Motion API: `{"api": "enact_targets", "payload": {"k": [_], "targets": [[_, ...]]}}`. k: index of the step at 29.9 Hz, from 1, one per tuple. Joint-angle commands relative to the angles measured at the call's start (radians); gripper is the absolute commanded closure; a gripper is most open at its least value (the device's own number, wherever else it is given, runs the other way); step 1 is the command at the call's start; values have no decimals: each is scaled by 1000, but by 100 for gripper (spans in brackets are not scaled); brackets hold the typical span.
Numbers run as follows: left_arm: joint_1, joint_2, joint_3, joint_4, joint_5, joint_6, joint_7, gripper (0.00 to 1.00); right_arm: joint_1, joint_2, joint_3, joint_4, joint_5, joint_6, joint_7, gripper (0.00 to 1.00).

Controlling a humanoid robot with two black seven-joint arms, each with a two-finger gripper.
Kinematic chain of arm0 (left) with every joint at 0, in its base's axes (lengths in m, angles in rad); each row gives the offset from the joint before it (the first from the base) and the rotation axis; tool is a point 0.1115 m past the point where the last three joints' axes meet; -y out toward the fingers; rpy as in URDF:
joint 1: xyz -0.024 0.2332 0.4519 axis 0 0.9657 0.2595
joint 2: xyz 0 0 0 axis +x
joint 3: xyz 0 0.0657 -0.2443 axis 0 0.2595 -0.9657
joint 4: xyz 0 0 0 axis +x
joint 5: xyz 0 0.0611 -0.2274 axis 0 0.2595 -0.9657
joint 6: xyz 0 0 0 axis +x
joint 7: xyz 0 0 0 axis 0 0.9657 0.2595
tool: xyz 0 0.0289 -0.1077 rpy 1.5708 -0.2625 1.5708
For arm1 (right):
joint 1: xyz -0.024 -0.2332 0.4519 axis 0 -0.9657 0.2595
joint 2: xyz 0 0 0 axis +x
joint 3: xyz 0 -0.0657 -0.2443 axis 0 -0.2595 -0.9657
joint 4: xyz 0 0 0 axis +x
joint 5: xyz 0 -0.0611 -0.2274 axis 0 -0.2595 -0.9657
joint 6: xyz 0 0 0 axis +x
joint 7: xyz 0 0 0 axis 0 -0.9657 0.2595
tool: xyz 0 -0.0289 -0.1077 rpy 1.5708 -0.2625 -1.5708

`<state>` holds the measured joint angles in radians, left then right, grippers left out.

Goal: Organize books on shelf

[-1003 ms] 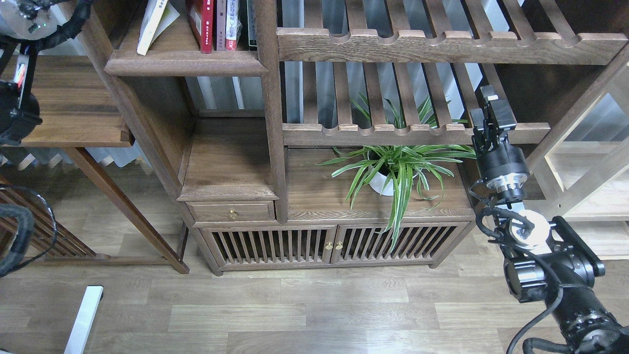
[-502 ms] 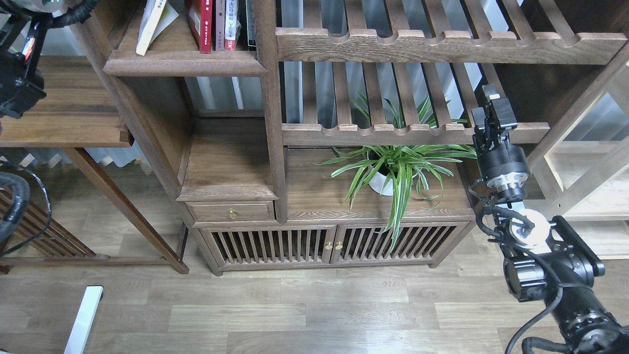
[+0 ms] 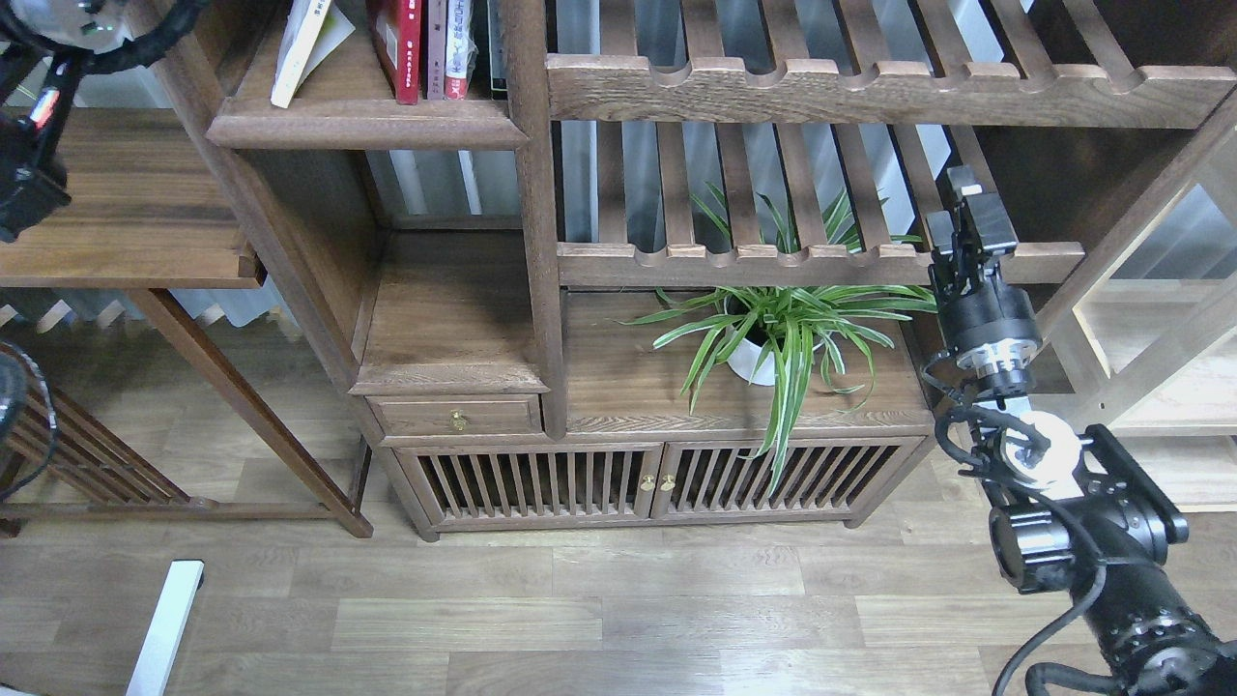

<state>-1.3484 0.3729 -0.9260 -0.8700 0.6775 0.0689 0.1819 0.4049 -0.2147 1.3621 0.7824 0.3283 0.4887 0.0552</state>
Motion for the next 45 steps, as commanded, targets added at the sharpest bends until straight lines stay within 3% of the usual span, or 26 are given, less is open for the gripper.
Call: {"api": "enact_targets", "payload": {"k": [1, 14, 21, 26, 40, 45], "targets": [[-3, 8, 9, 2, 0, -20, 1, 92, -1, 0, 2, 0, 1, 0, 0, 20], [-9, 92, 113, -4, 0, -83, -5, 89, -6, 0, 2, 9, 3, 0, 0, 20], [-8, 103, 131, -3, 4, -72, -30, 67, -11, -2, 2, 11, 3, 0, 0, 20], [-9, 92, 131, -1, 4, -64, -30, 61, -11, 0, 2, 11, 3, 0, 0, 20], [-46, 84, 127, 12, 5, -64, -32, 59, -11, -3, 3, 12, 3, 0, 0, 20], [-84, 66, 127, 46, 0, -64, -56, 59, -9, -3, 3, 12, 3, 0, 0, 20]]}}
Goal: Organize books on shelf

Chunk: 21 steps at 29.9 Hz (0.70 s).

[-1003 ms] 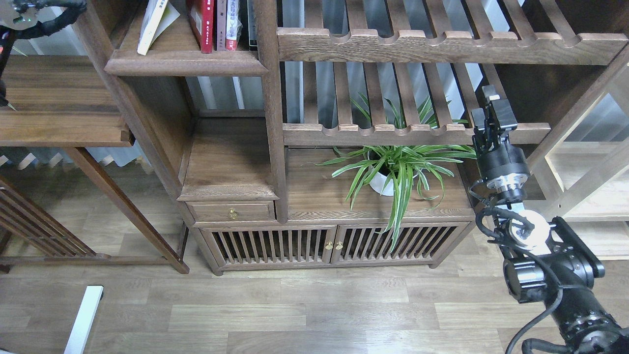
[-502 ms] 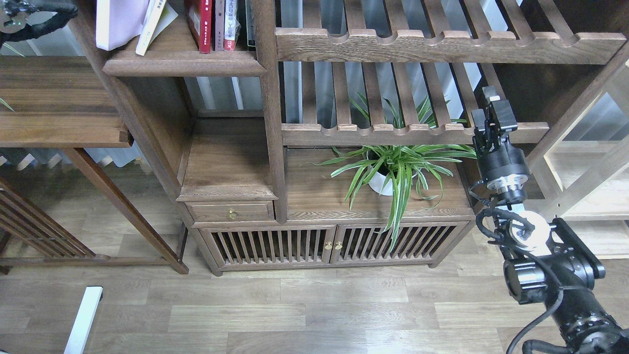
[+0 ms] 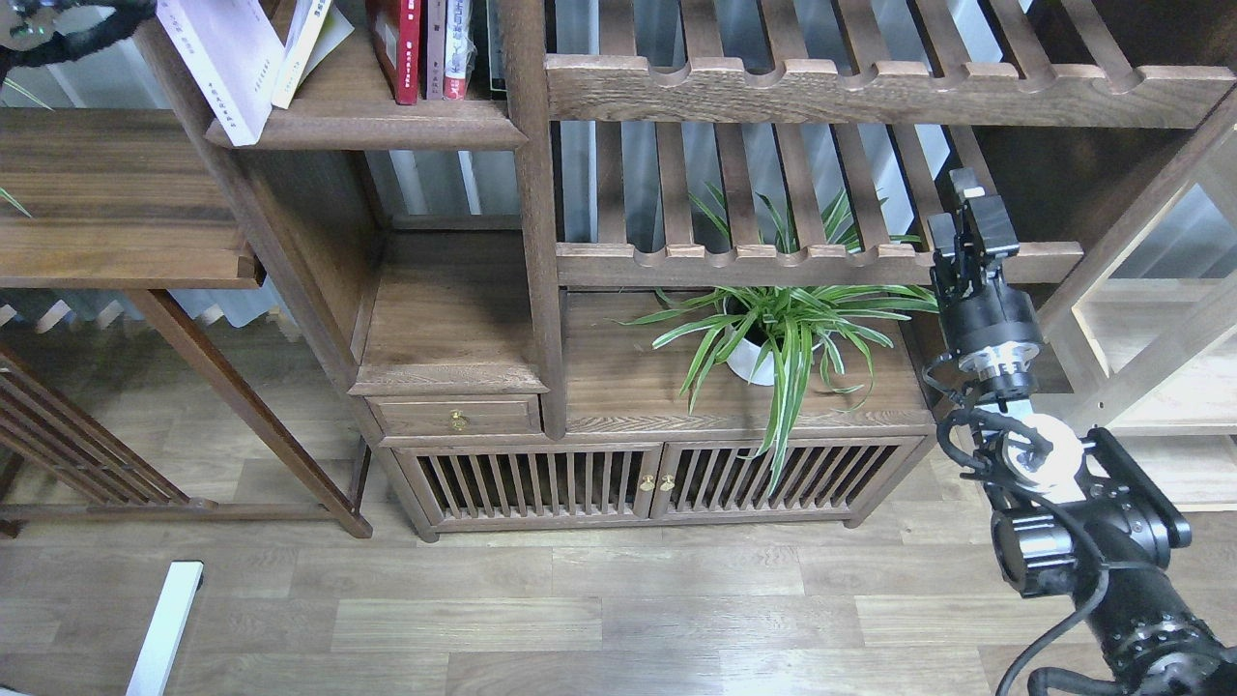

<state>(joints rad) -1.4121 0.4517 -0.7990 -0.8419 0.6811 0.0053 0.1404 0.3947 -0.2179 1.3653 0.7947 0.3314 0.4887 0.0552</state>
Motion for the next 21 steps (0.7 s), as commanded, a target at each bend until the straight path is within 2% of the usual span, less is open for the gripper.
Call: {"api": "enact_targets", "payload": {"k": [1, 5, 9, 11, 13, 15, 19, 21], "targets": [[-28, -21, 0, 26, -3, -2, -19, 59, 1, 0, 0, 0, 0, 0, 0, 20], [-54, -57, 0, 40, -5, -2, -30, 58, 1, 0, -2, 1, 0, 0, 0, 20], [-82, -82, -5, 35, -6, -2, -16, 53, 4, -3, -2, 4, 0, 0, -2, 20], [-82, -82, 1, 26, -8, -4, -7, 44, 9, -5, -2, 3, 0, 0, -2, 20], [-77, -77, 3, 14, -9, -10, -5, 40, 12, -5, 0, 4, 0, 0, -2, 20], [-74, -67, 4, -5, -9, -10, -9, 32, 18, -1, 0, 1, -2, 0, 0, 18], [-65, -64, -15, -14, -17, -19, -30, 12, 47, 3, -2, -5, -2, 0, 0, 1], [-62, -53, -26, -28, -58, -30, -61, 3, 53, 9, -2, -5, -2, 0, 0, 1]]}}
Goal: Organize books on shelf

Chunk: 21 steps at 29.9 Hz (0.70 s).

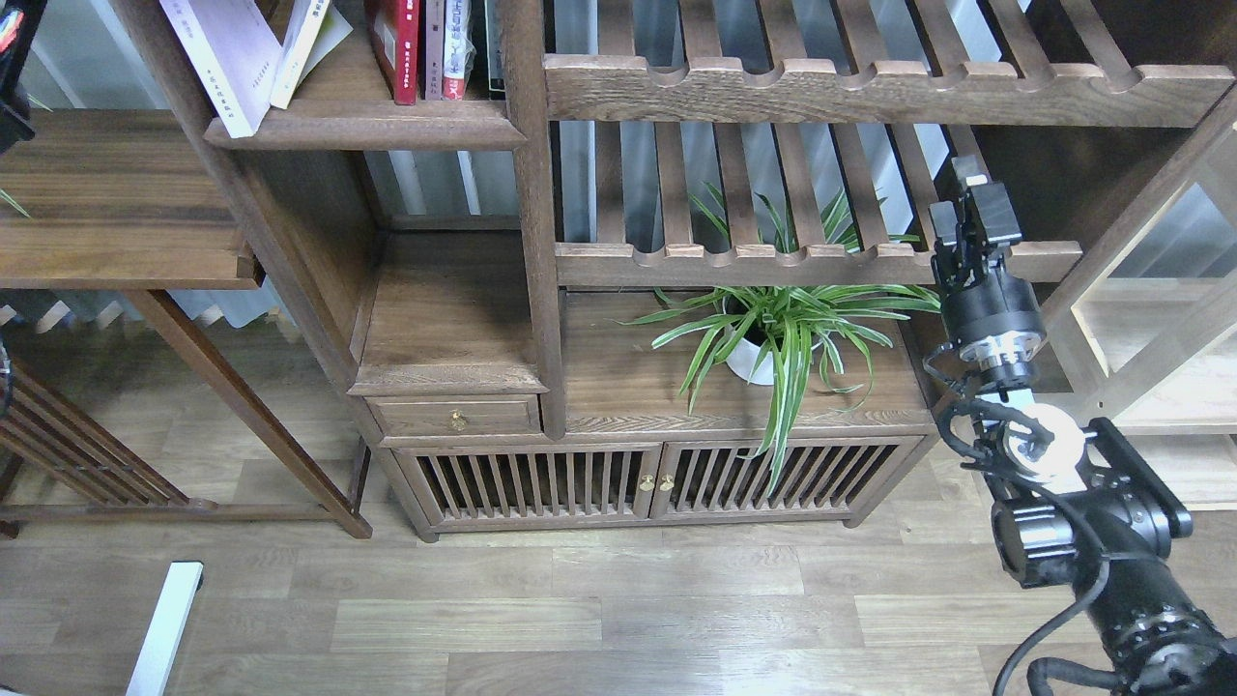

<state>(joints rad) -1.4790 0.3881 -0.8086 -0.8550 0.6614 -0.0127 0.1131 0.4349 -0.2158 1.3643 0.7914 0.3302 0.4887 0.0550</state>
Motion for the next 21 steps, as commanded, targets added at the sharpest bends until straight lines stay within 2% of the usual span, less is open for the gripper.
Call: {"api": "enact_targets", "payload": {"k": [1, 5, 10, 14, 15, 21], "targets": [[6, 23, -17, -21, -66, -23, -53, 2, 16, 7, -1, -1, 0, 0, 0, 1], [22, 54, -15, -24, -233, -128, -127, 1, 39, 10, -7, -1, -2, 0, 0, 1], [61, 93, -21, -24, -333, -305, -159, 1, 45, 12, -10, -1, 0, 0, 0, 1], [111, 90, -26, -24, -462, -456, -205, 1, 45, 15, -16, 3, 0, 0, 0, 1], [118, 90, -26, -25, -485, -476, -210, 1, 45, 18, -17, 5, 0, 0, 0, 1], [209, 64, -26, -70, -710, -476, -217, 1, 68, 52, -14, 40, 0, 0, 0, 1]]}}
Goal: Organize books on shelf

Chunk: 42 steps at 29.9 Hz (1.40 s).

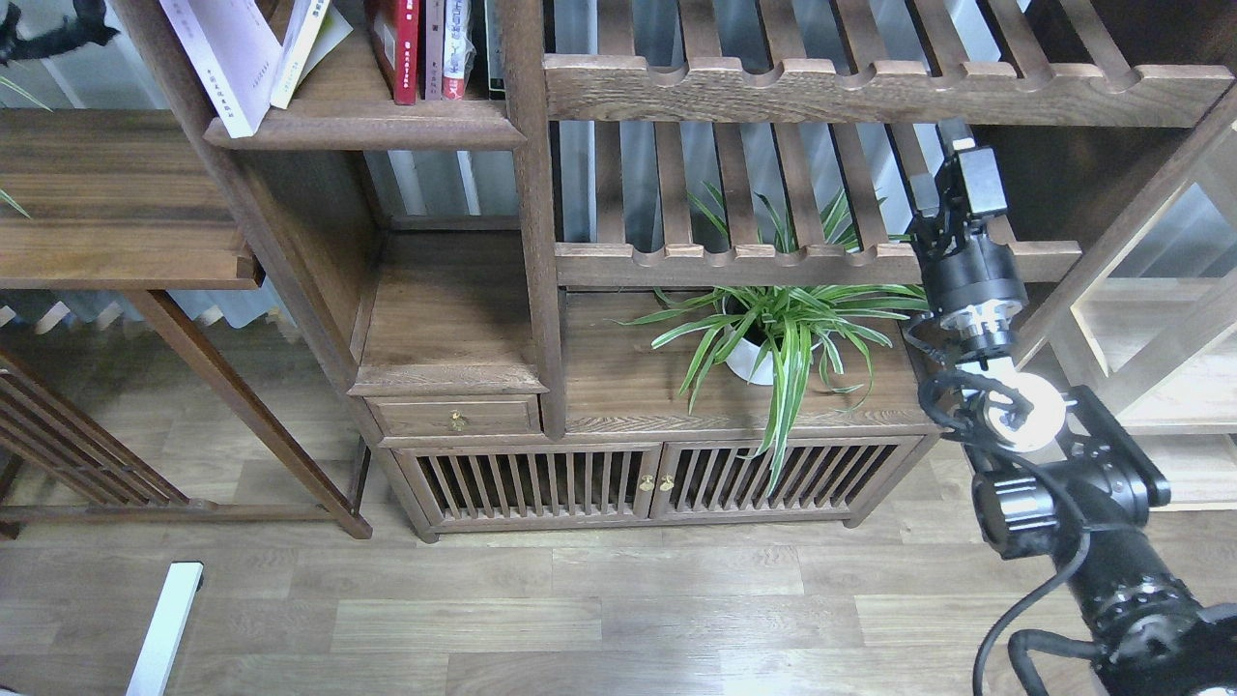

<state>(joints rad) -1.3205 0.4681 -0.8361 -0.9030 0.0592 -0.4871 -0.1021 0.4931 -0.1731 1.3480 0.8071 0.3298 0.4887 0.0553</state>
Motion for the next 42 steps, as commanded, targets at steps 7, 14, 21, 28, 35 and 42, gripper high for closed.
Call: {"api": "enact_targets", "payload": {"k": [7, 14, 21, 28, 35, 42], "targets": [[155, -155, -9, -68, -283, -2, -93, 1, 48, 38, -1, 112, -3, 0, -3, 1], [192, -333, -2, -93, -288, -2, -100, 1, 73, 53, -7, 205, -21, 0, -6, 1], [253, -431, 15, -66, -282, -2, -18, 1, 68, 116, -7, 213, -104, 0, -6, 1], [303, -464, 29, -62, -280, -2, 21, 1, 70, 173, -7, 213, -141, 0, -6, 1], [322, -465, 48, -63, -282, -2, 36, 1, 73, 173, -7, 213, -149, 0, -8, 1], [317, -468, 49, -63, -280, -2, 38, 1, 74, 173, -6, 213, -149, 0, -6, 1]]}}
